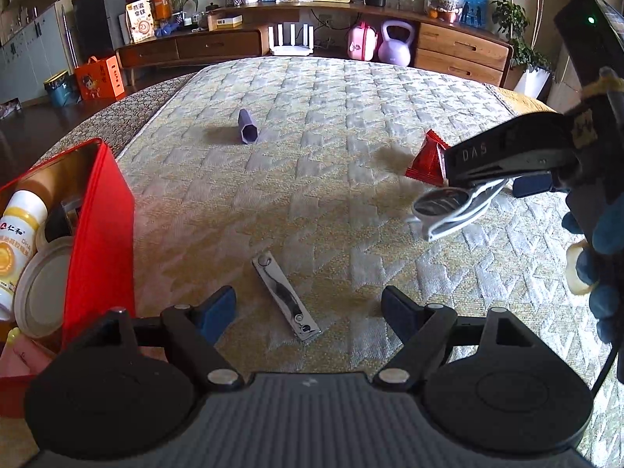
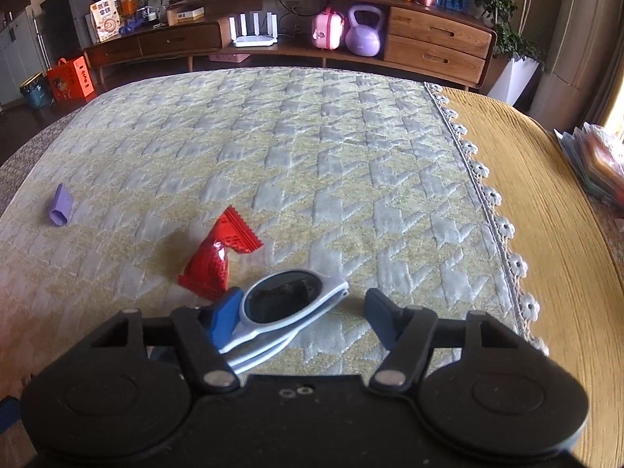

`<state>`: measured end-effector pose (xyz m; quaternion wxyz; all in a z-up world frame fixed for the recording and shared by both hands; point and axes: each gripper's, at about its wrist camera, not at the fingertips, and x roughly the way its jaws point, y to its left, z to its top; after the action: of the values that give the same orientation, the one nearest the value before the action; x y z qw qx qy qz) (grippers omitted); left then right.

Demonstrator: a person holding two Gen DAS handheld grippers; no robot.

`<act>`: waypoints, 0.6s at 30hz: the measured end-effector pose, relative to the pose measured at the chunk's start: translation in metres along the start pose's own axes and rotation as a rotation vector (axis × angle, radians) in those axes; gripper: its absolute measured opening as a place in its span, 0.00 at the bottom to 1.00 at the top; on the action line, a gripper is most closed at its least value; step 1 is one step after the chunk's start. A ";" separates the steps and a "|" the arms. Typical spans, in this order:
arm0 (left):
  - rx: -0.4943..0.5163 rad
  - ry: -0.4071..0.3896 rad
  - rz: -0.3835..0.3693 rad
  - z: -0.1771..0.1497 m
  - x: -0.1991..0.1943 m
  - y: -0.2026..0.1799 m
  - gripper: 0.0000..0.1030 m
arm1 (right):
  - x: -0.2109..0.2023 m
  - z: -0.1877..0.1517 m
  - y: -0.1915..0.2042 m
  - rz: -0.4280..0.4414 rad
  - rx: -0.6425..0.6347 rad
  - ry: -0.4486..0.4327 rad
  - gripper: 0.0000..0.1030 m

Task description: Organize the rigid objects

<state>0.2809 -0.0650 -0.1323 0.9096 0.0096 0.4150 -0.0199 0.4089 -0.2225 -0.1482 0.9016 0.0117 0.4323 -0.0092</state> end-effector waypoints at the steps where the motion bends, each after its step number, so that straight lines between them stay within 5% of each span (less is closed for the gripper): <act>1: 0.000 -0.005 -0.003 0.000 -0.001 0.000 0.71 | -0.003 -0.002 0.002 0.008 -0.014 -0.005 0.58; 11: -0.021 -0.003 0.017 0.003 -0.005 0.007 0.19 | -0.024 -0.023 0.005 0.127 -0.081 -0.013 0.55; 18: -0.022 0.017 -0.007 0.002 -0.010 0.011 0.11 | -0.038 -0.033 -0.005 0.193 -0.084 -0.010 0.54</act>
<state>0.2767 -0.0537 -0.1238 0.9060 -0.0017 0.4230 -0.0182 0.3591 -0.2263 -0.1396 0.9001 0.0155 0.4247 0.0958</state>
